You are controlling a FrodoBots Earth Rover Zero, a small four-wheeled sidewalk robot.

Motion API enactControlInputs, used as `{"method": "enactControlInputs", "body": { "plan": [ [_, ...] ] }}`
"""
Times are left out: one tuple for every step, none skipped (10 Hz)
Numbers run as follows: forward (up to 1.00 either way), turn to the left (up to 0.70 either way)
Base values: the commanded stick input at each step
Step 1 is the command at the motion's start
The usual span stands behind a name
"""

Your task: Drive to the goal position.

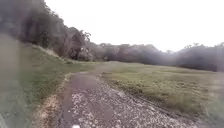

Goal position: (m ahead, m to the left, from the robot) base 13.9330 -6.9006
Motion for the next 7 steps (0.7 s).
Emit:
{"method": "enactControlInputs", "body": {
  "plan": [
    [0.09,0.00],
    [0.43,0.00],
    [0.70,0.00],
    [0.70,0.00],
    [0.70,0.00],
    [0.70,0.02],
    [0.70,0.04]
  ]
}}
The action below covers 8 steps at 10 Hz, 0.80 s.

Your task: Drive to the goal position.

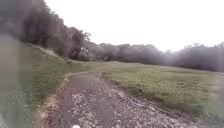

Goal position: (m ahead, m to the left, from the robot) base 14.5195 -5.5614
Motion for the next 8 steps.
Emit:
{"method": "enactControlInputs", "body": {
  "plan": [
    [0.70,0.14],
    [0.70,0.14],
    [0.70,0.14],
    [0.70,0.14],
    [0.70,0.10],
    [0.70,0.04],
    [0.70,0.00],
    [0.70,0.00]
  ]
}}
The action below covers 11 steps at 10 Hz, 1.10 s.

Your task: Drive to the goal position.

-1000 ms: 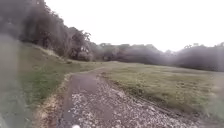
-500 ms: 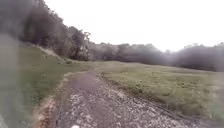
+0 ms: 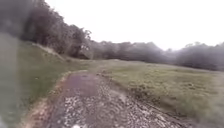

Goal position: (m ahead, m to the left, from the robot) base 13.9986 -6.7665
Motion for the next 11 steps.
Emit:
{"method": "enactControlInputs", "body": {
  "plan": [
    [0.70,0.00],
    [0.70,0.00],
    [0.70,0.00],
    [0.70,0.00],
    [0.70,0.00],
    [0.70,0.03],
    [0.70,0.07],
    [0.70,0.11],
    [0.70,0.13],
    [0.70,0.14],
    [0.70,0.14]
  ]
}}
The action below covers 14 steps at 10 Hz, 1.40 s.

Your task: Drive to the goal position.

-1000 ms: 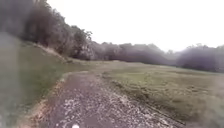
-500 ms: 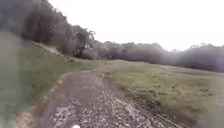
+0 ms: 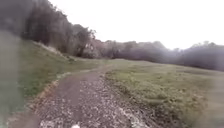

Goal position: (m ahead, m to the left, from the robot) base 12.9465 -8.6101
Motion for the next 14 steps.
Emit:
{"method": "enactControlInputs", "body": {
  "plan": [
    [0.70,0.14],
    [0.70,0.14],
    [0.70,0.14],
    [0.70,0.14],
    [0.70,0.14],
    [0.70,0.14],
    [0.70,0.14],
    [0.70,0.14],
    [0.70,0.14],
    [0.70,0.14],
    [0.70,0.14],
    [0.70,0.14],
    [0.70,0.14],
    [0.70,0.14]
  ]
}}
